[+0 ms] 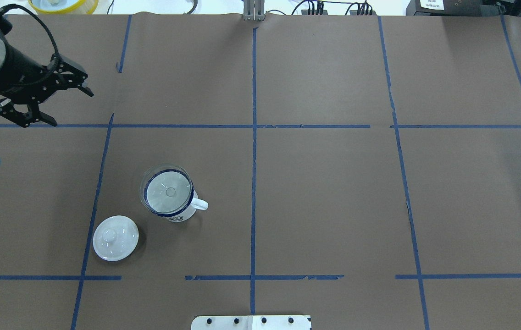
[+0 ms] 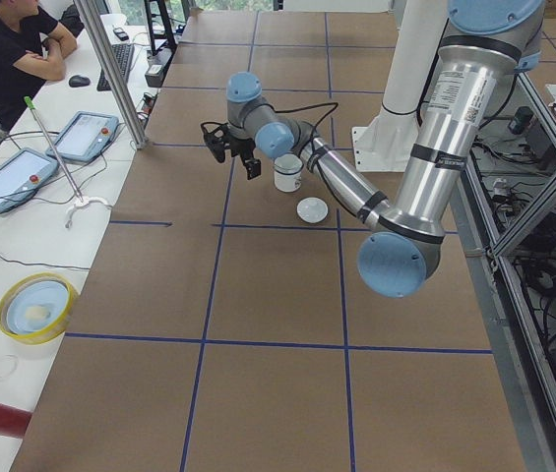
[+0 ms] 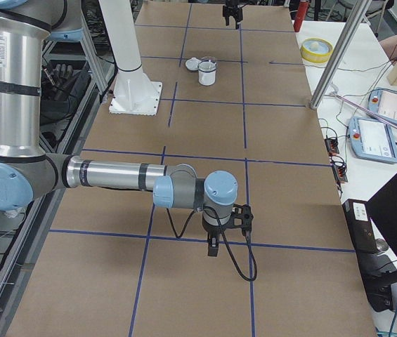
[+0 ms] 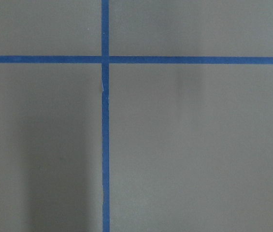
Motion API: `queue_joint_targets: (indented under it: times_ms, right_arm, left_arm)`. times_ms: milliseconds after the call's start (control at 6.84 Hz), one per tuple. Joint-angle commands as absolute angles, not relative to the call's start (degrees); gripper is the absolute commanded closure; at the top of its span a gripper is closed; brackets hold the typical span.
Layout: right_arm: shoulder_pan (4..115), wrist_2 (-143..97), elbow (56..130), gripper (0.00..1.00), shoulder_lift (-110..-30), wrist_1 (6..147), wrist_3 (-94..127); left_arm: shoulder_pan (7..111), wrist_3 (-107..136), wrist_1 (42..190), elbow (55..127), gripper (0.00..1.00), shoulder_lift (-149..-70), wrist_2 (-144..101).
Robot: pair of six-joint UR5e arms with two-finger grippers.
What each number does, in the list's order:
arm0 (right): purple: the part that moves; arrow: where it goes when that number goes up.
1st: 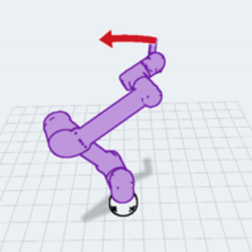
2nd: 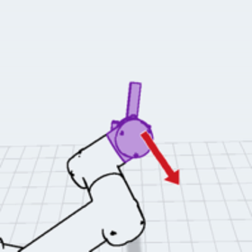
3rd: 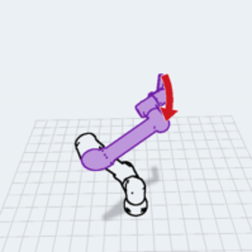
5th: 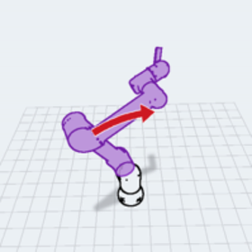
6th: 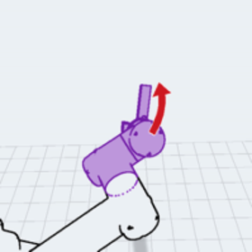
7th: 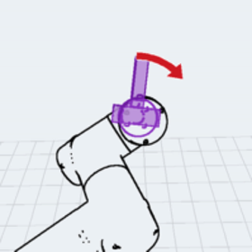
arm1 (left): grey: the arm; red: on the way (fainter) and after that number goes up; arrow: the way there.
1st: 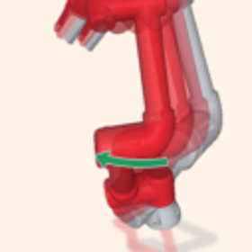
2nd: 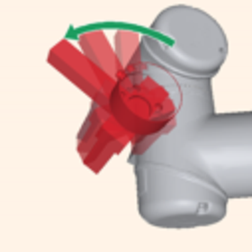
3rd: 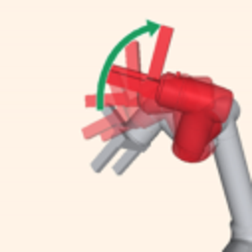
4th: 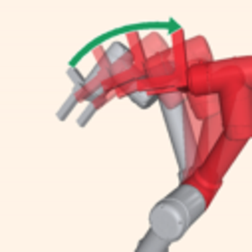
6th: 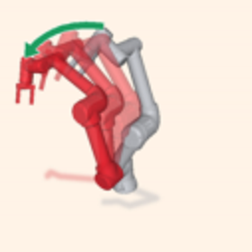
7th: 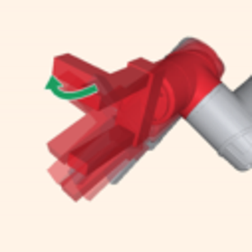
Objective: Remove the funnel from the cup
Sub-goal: 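Move the left gripper over the clear funnel in the white mug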
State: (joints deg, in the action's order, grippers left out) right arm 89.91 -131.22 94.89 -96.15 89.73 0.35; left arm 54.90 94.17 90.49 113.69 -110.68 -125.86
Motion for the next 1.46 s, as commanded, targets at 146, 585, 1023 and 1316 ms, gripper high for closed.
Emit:
queue_joint_targets:
  times_ms: [146,585,1023,1316]
  right_arm:
    - [89.91,-131.22,94.92,0.00,-96.15,89.74,0.35]
    - [89.91,-131.22,94.92,0.00,-96.15,89.74,0.35]
    - [89.91,-131.22,94.92,0.00,-96.15,89.74,0.35]
    - [89.91,-131.22,94.92,0.00,-96.15,89.74,0.35]
  left_arm:
    - [41.35,118.76,81.22,113.12,0.01,-120.04,-111.84]
    - [35.44,126.34,69.52,109.09,0.01,-126.56,-105.05]
    - [31.73,127.00,71.70,105.74,0.09,-128.23,-103.71]
    - [31.73,126.91,72.77,105.56,0.26,-128.15,-103.71]
